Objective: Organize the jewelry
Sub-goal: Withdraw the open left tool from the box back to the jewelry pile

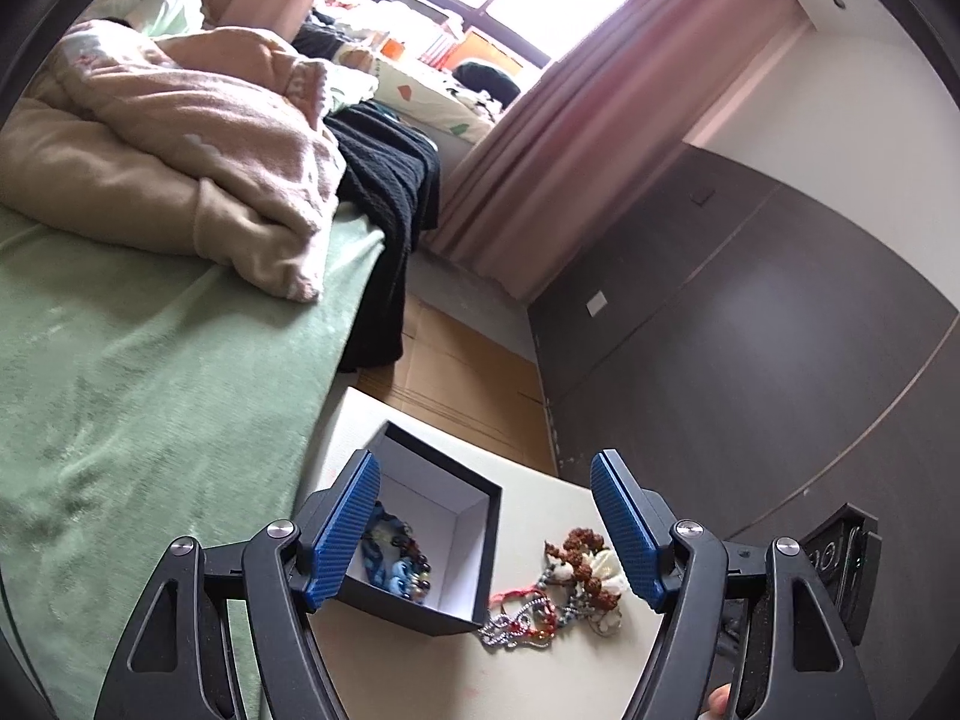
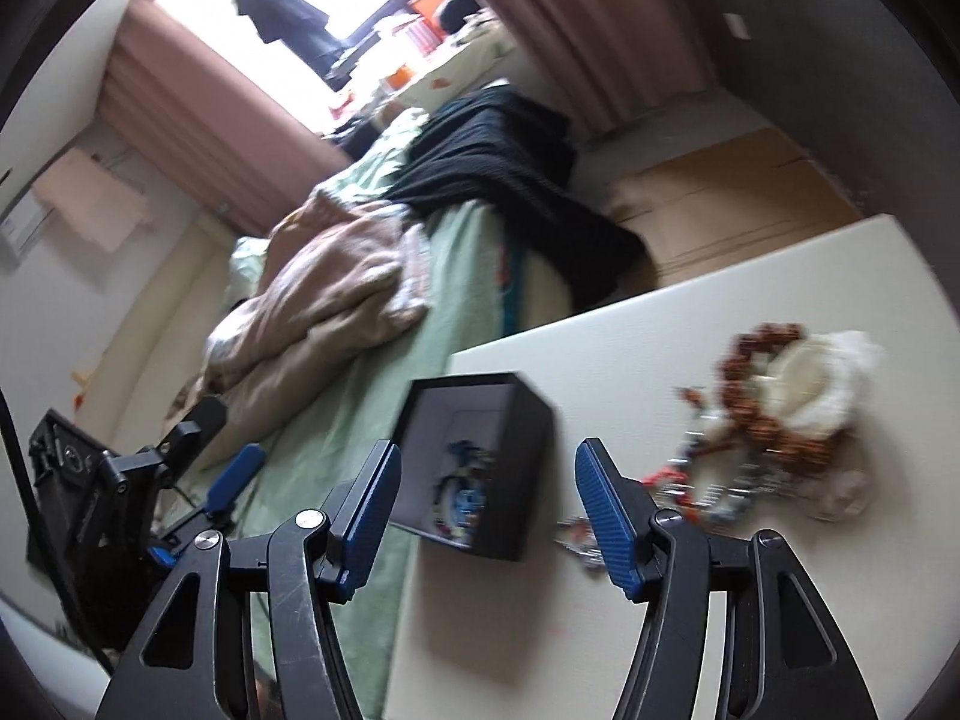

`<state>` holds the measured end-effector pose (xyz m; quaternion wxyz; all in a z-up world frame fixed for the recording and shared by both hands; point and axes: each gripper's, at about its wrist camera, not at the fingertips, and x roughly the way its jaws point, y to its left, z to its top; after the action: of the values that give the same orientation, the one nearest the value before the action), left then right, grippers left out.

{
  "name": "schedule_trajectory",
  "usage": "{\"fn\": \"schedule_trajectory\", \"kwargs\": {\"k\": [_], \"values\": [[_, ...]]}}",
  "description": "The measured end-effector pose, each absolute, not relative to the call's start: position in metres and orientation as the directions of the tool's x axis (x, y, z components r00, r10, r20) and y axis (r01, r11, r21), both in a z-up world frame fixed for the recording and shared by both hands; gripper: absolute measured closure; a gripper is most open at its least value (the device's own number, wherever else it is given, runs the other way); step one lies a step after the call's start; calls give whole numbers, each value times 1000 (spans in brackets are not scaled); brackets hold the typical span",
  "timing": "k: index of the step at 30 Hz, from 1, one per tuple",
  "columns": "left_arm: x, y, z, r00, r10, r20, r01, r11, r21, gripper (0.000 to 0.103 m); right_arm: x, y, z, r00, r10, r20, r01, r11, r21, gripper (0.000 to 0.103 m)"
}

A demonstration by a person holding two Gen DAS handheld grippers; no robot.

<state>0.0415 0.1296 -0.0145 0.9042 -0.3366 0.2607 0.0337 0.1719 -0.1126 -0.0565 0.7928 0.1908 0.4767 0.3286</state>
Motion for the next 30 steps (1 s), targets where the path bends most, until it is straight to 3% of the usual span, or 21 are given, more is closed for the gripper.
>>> {"fn": "schedule_trajectory", "kwargs": {"k": [6,10,30], "values": [[49,108,-14,856,-86,-509,-237,812,-534,29,174,-153,-53,359,652,-668,-274,758,592,41],[61,87,-19,846,-133,-517,-195,825,-530,29,173,-181,-48,396,622,-676,-231,780,582,29],[111,-19,-50,741,-240,-628,-24,924,-382,34,188,-267,-68,401,553,-730,-36,806,591,29]]}}
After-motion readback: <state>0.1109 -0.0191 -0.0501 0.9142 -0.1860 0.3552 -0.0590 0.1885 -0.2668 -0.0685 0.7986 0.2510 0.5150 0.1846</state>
